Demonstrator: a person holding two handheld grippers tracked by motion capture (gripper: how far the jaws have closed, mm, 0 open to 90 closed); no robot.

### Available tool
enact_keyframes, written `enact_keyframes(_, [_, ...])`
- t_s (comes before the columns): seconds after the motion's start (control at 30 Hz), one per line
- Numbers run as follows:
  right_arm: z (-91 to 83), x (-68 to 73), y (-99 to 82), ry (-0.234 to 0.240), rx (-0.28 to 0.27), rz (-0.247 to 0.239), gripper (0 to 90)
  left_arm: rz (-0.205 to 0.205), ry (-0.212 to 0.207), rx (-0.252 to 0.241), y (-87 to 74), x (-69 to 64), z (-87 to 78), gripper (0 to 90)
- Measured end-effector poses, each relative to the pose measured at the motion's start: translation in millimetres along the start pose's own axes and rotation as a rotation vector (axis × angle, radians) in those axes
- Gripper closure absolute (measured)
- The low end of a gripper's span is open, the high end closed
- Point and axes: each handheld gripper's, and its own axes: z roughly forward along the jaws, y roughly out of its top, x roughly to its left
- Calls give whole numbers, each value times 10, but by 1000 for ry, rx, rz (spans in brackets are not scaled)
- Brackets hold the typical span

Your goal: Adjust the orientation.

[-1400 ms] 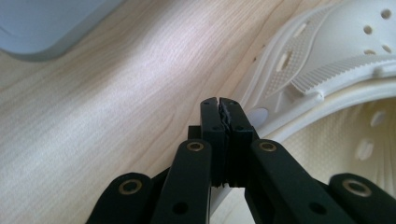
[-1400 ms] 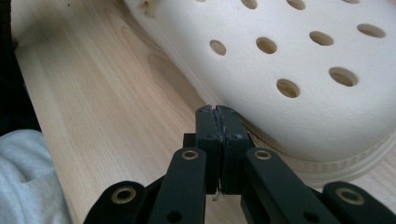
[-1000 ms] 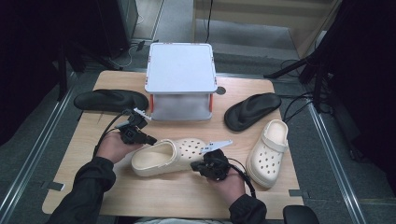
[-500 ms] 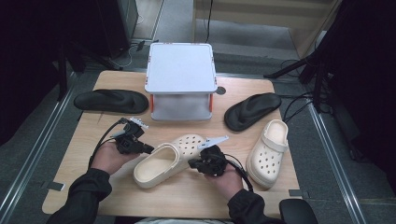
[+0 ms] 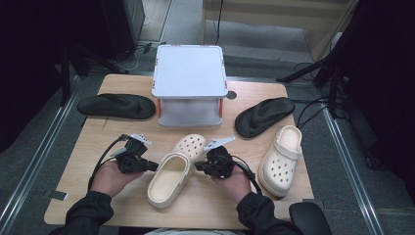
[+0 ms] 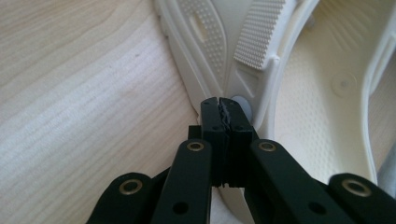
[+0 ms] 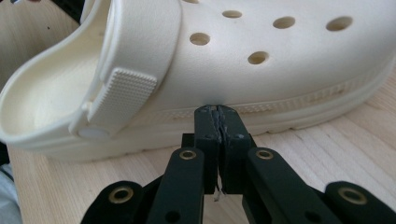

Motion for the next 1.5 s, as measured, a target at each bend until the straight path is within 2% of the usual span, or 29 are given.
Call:
enact_keyframes(0.1, [26,17,75,-9,27,-45,897,-13,8,-5,-28,-12,-9,898])
enact_keyframes(0.27, [58,-2,139,11,39,-84,897,-37,7,-12,-50,-10,-15,898])
enact_keyframes(0.33, [78,-30,161,27,39,-66,900,-35,9,-5,-56,-10,-22,899])
enact_keyframes(0.43, [94,-50,182,34,38,-66,900,-40,4,-4,-75,-29,-24,899])
enact_keyframes(0.7, [162,-117,278,29,26,-58,900,-38,-2,2,-94,-97,-9,898])
enact_keyframes(0.8, [190,-126,325,12,23,-55,900,-59,-21,-6,-101,-98,3,898])
enact_keyframes(0.9, [210,-145,352,11,18,-54,900,-62,-24,-9,-109,-81,2,883])
enact_keyframes(1.07, [192,-151,346,3,19,-61,868,-92,-24,-35,-117,-33,-20,793])
enact_keyframes(1.13, [164,-148,342,5,15,-58,814,-94,-19,-58,-117,-26,-68,707])
enact_keyframes(1.23, [99,-125,330,-2,-5,-83,732,-93,-14,-106,-102,-22,-135,569])
enact_keyframes(1.33, [41,-116,303,-7,-17,-100,668,-73,21,-93,-86,4,-139,468])
enact_keyframes(1.4, [-14,-128,274,2,-22,-100,640,-69,22,-102,-79,29,-147,463])
enact_keyframes(1.47, [-82,-145,236,10,-40,-83,622,-83,5,-133,-66,69,-197,451])
enact_keyframes(1.5, [-127,-158,213,6,-54,-82,621,-77,8,-146,-63,88,-223,450])
